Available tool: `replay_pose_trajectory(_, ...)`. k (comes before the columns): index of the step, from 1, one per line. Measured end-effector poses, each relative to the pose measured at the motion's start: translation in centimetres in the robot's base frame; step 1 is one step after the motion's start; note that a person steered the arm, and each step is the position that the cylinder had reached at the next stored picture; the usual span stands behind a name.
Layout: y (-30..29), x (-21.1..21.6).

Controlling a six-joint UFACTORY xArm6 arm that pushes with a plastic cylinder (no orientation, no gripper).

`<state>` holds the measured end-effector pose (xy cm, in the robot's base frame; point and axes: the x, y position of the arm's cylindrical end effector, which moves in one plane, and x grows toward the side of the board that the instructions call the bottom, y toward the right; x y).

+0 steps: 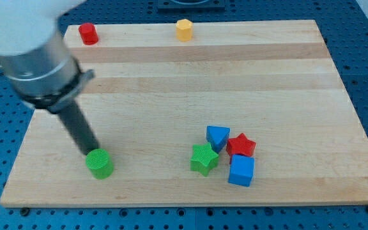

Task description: Move the green circle to the left of the green star

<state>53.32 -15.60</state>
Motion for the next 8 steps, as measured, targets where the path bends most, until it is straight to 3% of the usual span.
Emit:
replay_pose_trajectory(1, -1.0, 0.0)
replay_pose_trajectory(2, -7.5, -0.2)
replay_pose_trajectory(3, -10.1, 1.2)
replay_pose_trajectory(4, -9.2, 4.2)
replay_pose_trajectory(7, 3.7, 4.1)
replay_pose_trajectory(8, -0.3, 5.2)
